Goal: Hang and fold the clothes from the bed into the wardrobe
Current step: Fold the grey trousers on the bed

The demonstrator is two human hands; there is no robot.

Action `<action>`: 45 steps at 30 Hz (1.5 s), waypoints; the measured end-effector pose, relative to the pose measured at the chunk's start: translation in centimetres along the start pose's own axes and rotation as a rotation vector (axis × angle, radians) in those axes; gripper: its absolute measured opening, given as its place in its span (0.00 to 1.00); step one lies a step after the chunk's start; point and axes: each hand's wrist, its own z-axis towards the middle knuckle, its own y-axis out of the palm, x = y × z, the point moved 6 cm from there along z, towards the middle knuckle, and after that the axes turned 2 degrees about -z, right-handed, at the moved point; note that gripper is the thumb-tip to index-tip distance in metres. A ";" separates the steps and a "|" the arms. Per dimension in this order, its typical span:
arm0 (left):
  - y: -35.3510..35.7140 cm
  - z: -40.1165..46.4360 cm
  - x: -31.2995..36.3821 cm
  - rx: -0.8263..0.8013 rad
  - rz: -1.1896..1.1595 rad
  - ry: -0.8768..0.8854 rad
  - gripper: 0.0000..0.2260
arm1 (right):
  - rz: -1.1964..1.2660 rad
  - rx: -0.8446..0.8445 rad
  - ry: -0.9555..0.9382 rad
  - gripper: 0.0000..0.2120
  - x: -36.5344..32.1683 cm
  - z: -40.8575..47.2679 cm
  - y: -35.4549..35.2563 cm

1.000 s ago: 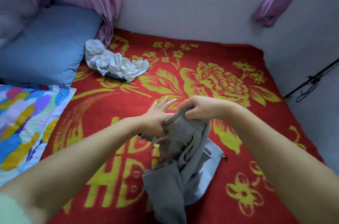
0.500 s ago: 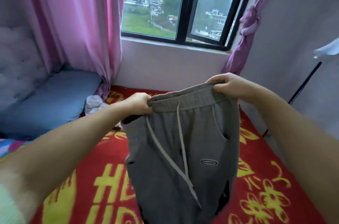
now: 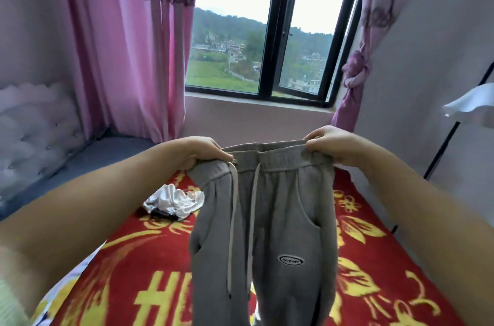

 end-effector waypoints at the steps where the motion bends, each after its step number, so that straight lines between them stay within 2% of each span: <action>1: 0.7 -0.2 0.5 -0.001 -0.109 -0.025 0.14 | 0.070 0.006 -0.012 0.11 -0.6 -0.1 1.1; 3: 2.5 -0.7 1.6 -0.033 -0.263 -0.063 0.07 | 0.181 -0.003 -0.041 0.11 -1.9 -0.2 3.7; 6: 4.2 -1.0 2.7 -0.034 -0.373 -0.093 0.06 | 0.261 -0.076 -0.033 0.10 -3.1 -0.5 7.1; 9: 5.1 -1.6 2.9 -0.090 -0.574 -0.082 0.03 | 0.633 -0.228 0.120 0.22 -2.6 -1.2 8.8; 12: 6.7 -2.2 3.0 -0.229 -0.700 -0.014 0.15 | 0.877 -0.278 0.198 0.23 -2.4 -1.6 9.5; 14: 7.8 -2.1 2.8 -0.176 -0.658 0.078 0.19 | 0.934 -0.277 0.203 0.21 -2.7 -1.6 10.4; 17: 7.8 -1.6 1.9 -0.031 -0.572 0.140 0.18 | 0.980 -0.287 0.198 0.15 -3.4 -1.6 11.2; 19: 6.7 -1.2 1.6 -0.007 -0.539 0.153 0.18 | 0.889 -0.261 0.143 0.10 -3.2 -1.3 10.7; 20: 6.2 -1.2 1.6 -0.003 -0.518 0.161 0.18 | 0.784 -0.222 0.099 0.11 -2.8 -1.1 10.0; 22: 5.2 -1.3 1.9 -0.008 -0.483 0.183 0.17 | 0.457 -0.098 -0.022 0.18 -2.1 -0.5 8.4; 24: 4.6 -1.9 2.8 -0.076 -0.426 0.209 0.20 | -0.043 0.008 -0.167 0.31 -1.7 0.0 6.8; 26: 3.9 -2.5 3.6 -0.167 -0.324 0.230 0.25 | -0.389 -0.093 -0.242 0.41 -1.1 0.4 6.4; 27: 3.5 -2.9 3.9 -0.200 -0.286 0.231 0.26 | -0.441 -0.179 -0.259 0.42 -0.8 0.3 6.2; 29: 2.5 -3.4 4.0 -0.243 -0.250 0.228 0.26 | -0.468 -0.280 -0.286 0.39 -1.0 0.1 5.3; 31: 1.7 -3.9 3.9 -0.279 -0.230 0.243 0.26 | -0.474 -0.285 -0.348 0.29 -2.3 -0.2 4.6; 34: 1.5 -4.3 3.1 -0.327 -0.183 0.299 0.28 | -0.618 -0.235 -0.431 0.14 -4.2 -0.2 4.4; 38: 2.2 -3.9 -0.5 -0.167 -0.221 0.336 0.43 | -0.669 -0.265 -0.407 0.14 -5.7 0.7 4.0; 39: 2.9 -3.9 -1.4 -0.140 -0.231 0.347 0.43 | -0.690 -0.270 -0.406 0.13 -6.2 1.0 4.1; 40: 3.3 -3.8 -2.4 -0.105 -0.242 0.359 0.41 | -0.716 -0.289 -0.401 0.13 -6.8 1.4 4.5; 42: 3.4 -3.2 -3.5 -0.004 -0.215 0.386 0.28 | -0.818 -0.333 -0.375 0.12 -7.4 2.1 5.8; 44: 2.1 -2.7 -4.3 0.056 -0.126 0.323 0.15 | -0.950 -0.369 -0.347 0.09 -7.6 3.5 7.6; 45: 1.4 -2.6 -4.7 0.036 -0.080 0.277 0.12 | -0.998 -0.380 -0.335 0.09 -7.8 4.0 8.7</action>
